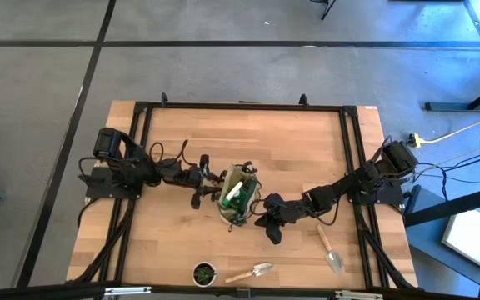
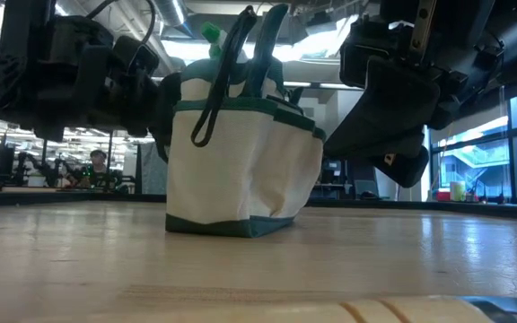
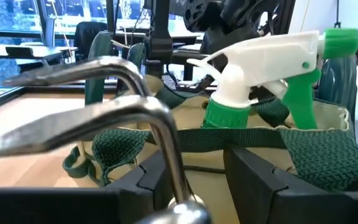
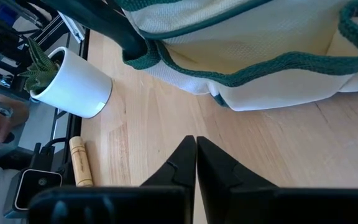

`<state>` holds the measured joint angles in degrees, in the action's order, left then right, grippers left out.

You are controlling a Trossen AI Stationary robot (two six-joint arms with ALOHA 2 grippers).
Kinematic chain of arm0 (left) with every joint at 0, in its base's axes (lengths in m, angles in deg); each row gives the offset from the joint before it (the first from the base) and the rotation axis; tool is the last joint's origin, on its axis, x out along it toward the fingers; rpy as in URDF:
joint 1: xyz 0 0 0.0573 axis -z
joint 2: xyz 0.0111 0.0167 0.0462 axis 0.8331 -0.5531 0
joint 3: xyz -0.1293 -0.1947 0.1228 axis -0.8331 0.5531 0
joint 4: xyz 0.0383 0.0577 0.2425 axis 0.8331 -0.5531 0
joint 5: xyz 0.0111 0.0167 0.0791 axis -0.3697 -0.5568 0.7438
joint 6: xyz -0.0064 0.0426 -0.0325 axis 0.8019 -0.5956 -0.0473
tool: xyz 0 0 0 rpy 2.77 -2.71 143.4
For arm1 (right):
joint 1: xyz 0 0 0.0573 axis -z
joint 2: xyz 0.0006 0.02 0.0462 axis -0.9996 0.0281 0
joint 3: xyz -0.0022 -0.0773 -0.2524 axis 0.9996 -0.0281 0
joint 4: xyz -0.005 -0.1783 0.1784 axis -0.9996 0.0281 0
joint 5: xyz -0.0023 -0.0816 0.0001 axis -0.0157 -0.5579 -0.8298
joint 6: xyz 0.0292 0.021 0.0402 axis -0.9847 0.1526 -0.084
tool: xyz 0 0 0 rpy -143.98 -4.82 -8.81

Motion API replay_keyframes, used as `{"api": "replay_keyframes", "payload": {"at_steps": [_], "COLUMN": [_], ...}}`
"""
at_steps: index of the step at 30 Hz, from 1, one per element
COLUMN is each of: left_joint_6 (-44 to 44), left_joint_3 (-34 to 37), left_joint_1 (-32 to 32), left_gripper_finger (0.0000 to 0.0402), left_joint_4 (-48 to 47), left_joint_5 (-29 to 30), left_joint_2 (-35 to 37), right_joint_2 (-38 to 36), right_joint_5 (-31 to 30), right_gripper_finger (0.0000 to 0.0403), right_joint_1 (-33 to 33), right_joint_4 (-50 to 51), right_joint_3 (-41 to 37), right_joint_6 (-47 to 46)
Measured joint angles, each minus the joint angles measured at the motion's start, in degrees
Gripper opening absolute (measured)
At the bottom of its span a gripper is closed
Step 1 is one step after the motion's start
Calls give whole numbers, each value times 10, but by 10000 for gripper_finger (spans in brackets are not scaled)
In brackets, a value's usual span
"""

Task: Pick & Place Garden tools in Gardening bag
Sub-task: Put the brown hand rake into the side pocket of the green gardening bag

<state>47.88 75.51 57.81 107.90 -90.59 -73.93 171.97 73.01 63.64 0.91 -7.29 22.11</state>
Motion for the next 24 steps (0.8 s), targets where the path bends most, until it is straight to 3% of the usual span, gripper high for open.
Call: {"api": "replay_keyframes", "payload": {"at_steps": [6,24], "left_joint_6": [-7,-21], "left_joint_3": [1,1], "left_joint_1": [0,0], "left_gripper_finger": [129,129], "left_joint_4": [-37,-370], "left_joint_5": [3,69], "left_joint_2": [40,253], "right_joint_2": [0,0], "right_joint_5": [0,0], "right_gripper_finger": [16,16], "right_joint_1": [0,0], "right_joint_4": [1,2], "right_joint_3": [0,0], "right_joint_6": [0,4]}}
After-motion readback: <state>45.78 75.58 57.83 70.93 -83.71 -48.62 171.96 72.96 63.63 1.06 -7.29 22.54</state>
